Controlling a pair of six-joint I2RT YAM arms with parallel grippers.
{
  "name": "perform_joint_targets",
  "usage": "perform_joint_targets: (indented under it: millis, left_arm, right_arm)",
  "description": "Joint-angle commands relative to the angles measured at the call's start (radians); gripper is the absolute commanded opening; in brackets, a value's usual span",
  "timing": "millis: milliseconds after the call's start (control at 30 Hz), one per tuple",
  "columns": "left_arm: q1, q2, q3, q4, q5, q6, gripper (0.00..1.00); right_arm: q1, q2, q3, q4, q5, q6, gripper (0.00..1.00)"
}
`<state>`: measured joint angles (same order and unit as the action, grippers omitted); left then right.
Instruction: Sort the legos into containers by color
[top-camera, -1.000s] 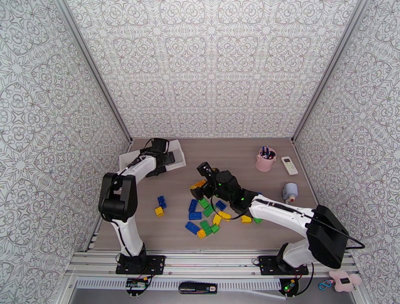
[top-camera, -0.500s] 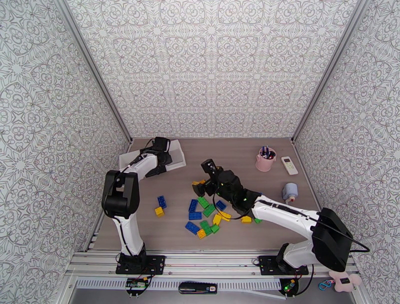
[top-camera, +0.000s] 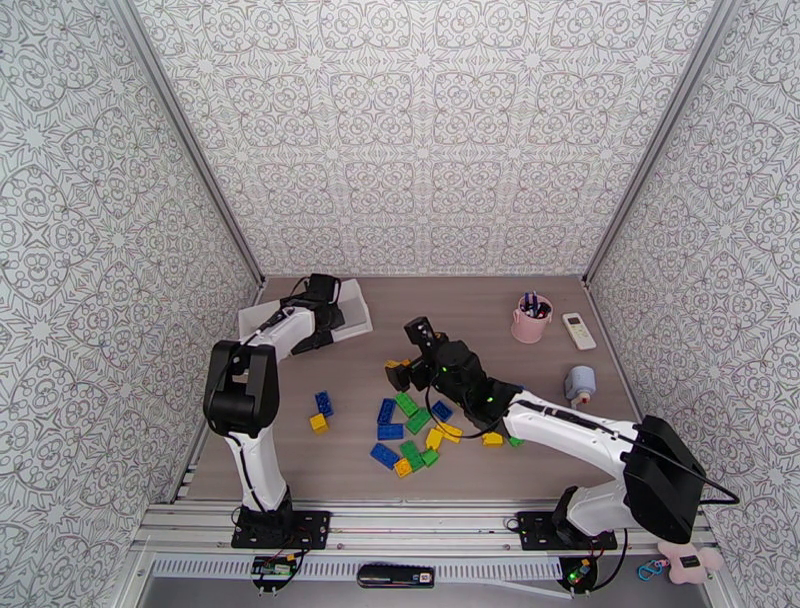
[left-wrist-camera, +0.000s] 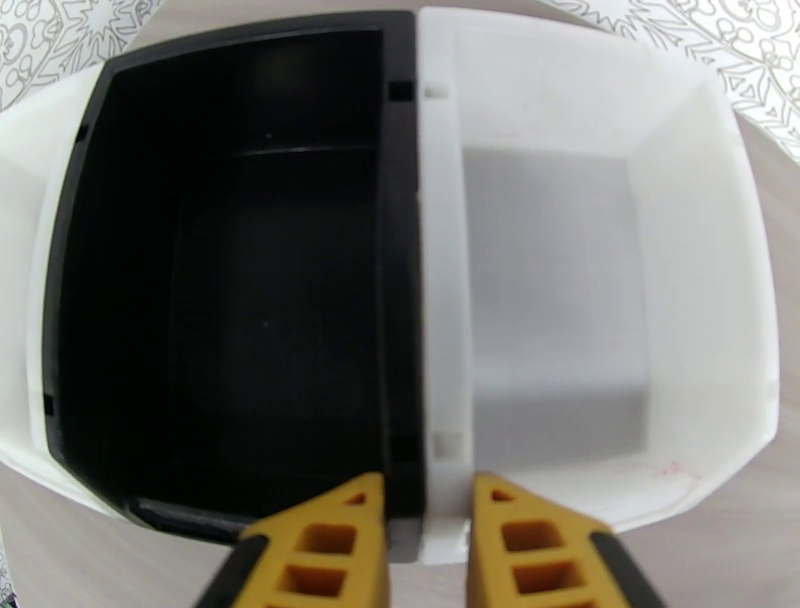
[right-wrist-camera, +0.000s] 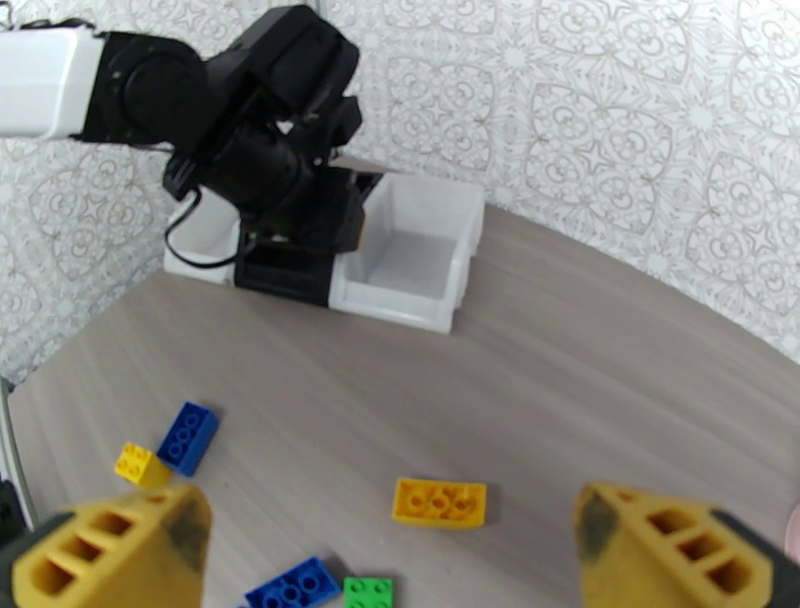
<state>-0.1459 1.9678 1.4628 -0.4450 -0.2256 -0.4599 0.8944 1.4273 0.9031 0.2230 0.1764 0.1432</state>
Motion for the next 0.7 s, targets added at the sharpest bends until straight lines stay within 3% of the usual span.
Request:
perform_joint_targets:
  millis: [0, 333, 667]
  left_arm:
    - [-0.055, 0.003, 0.025, -0.019, 0.049, 0.010, 0.19]
    - [-0.211, 0.051, 0.103, -0.041, 0.049, -0.031, 0.17]
    - [-0.387, 0.201, 0.311, -0.148, 0.041, -0.148, 0.18]
  right_arm:
    - [0.005, -0.035, -0.042, 0.038, 0.069, 0.034, 1.00]
    - [0.006, -0.119, -0.133, 0.050, 0.201, 0.078, 1.00]
    - [0.005, -0.223, -0.232, 0.027, 0.295, 0.136, 1.00]
